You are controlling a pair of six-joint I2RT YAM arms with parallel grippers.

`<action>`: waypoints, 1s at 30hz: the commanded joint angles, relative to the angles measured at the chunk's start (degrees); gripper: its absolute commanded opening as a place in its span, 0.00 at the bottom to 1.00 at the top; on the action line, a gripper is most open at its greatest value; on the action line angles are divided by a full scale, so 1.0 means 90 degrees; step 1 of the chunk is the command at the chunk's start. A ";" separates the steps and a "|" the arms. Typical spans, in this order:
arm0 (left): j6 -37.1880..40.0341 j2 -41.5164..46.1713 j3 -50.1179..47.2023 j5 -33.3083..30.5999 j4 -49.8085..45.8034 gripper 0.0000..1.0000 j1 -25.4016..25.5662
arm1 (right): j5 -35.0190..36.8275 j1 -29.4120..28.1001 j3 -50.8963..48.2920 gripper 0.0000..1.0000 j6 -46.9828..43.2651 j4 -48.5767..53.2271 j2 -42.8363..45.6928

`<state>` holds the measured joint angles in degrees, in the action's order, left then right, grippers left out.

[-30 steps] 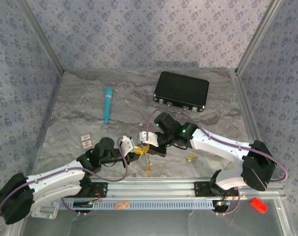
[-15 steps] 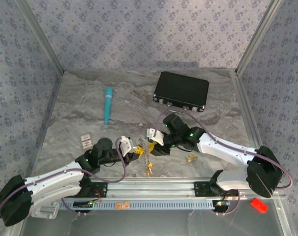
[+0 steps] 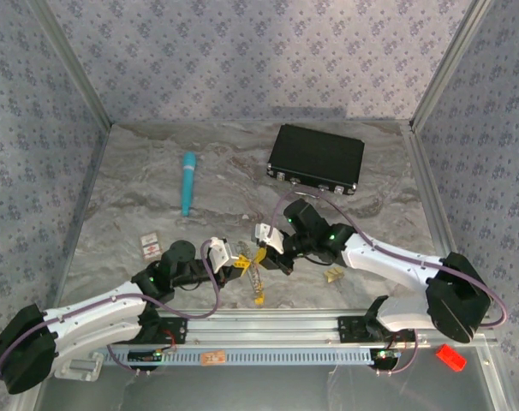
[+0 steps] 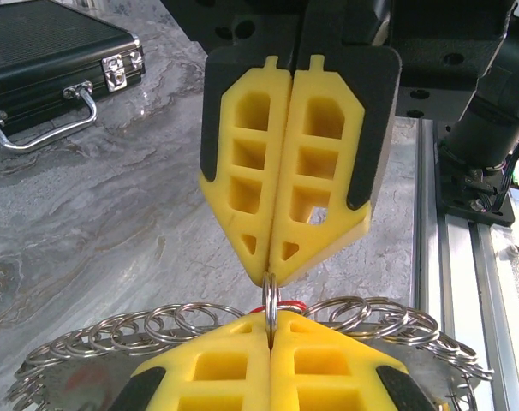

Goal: Put the keys on the keyring

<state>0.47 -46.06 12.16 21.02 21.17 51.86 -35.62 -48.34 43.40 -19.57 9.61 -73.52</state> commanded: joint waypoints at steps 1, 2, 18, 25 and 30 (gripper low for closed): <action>0.0093 0.0080 -0.0013 0.0112 0.0497 0.00 0.0000 | -0.0191 0.0020 0.0078 0.03 -0.0039 0.0099 -0.0148; 0.0090 0.0082 -0.0023 0.0107 0.0528 0.00 0.0005 | -0.0202 0.0020 0.0087 0.03 -0.0034 0.0121 -0.0176; 0.0122 -0.0034 -0.0062 0.0146 0.0763 0.00 0.0002 | -0.0318 0.0078 0.0080 0.17 0.0120 -0.0166 -0.0172; 0.0124 -0.0106 -0.0045 0.0165 0.0869 0.00 0.0001 | -0.0603 0.0042 0.0058 0.06 0.0261 -0.0480 -0.0430; 0.0148 -0.0155 -0.0033 0.0165 0.0935 0.00 0.0000 | -0.0764 0.0015 0.0129 0.13 0.0178 -0.0258 -0.0562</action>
<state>1.02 -47.59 11.25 20.88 24.14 51.75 -39.40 -47.70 43.75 -17.98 7.92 -77.80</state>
